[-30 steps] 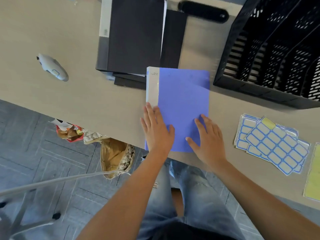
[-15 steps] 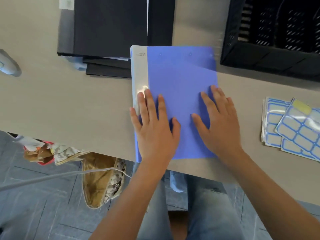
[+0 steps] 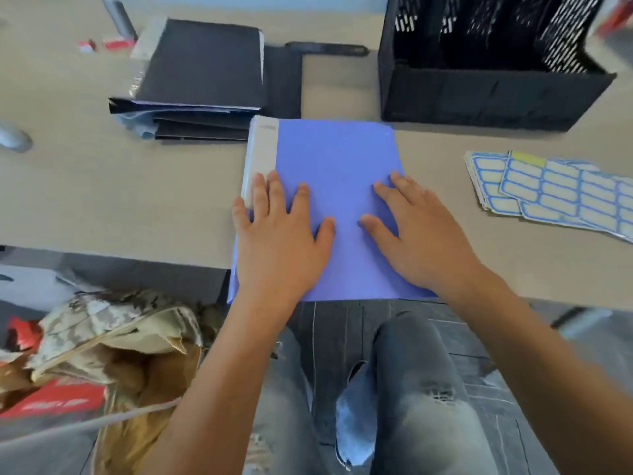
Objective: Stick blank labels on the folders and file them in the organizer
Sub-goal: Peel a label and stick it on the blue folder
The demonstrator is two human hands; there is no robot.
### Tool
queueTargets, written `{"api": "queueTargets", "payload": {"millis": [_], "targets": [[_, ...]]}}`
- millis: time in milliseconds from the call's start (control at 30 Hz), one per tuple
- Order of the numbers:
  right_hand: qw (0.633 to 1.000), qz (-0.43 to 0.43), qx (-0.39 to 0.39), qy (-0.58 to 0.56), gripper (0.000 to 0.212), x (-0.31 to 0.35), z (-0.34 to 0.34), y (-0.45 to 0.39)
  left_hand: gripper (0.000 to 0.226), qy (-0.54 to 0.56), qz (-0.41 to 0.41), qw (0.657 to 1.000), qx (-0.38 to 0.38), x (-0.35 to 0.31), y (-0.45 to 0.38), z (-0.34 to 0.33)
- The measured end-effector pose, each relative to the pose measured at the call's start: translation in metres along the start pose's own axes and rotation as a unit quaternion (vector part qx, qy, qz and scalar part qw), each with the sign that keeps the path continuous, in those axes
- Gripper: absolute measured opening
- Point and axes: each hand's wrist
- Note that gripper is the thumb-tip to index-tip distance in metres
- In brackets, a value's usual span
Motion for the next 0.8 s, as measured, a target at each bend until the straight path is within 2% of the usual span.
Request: {"api": "queueTargets", "payload": {"millis": [200, 433, 600, 733, 800], "targets": [[0.999, -0.03, -0.008, -0.01, 0.069, -0.019, 0.012, 0.056, 0.069, 0.009, -0.032, 0.999, 0.021, -0.033, 0.034, 0.006], [0.999, -0.036, -0.011, -0.021, 0.068, -0.042, 0.021, 0.068, 0.069, 0.01, -0.051, 0.998, 0.037, -0.054, 0.025, 0.004], [0.99, -0.069, -0.089, -0.084, 0.056, -0.082, 0.038, 0.071, 0.067, 0.026, -0.03, 0.998, 0.055, -0.068, 0.01, 0.017], [0.979, -0.125, -0.135, -0.089, 0.053, -0.13, 0.055, 0.065, 0.06, 0.128, -0.072, 0.989, 0.008, -0.127, -0.009, 0.036], [0.976, -0.147, -0.141, -0.077, 0.052, -0.155, 0.063, 0.058, 0.054, 0.186, -0.101, 0.977, 0.011, -0.165, -0.023, 0.043]]}}
Point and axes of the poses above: each hand's wrist, its own y-axis away from the middle knuckle, its own z-axis out of the back of the hand, x = y × z, and after that the axes turned 8 degrees about -z, right-handed
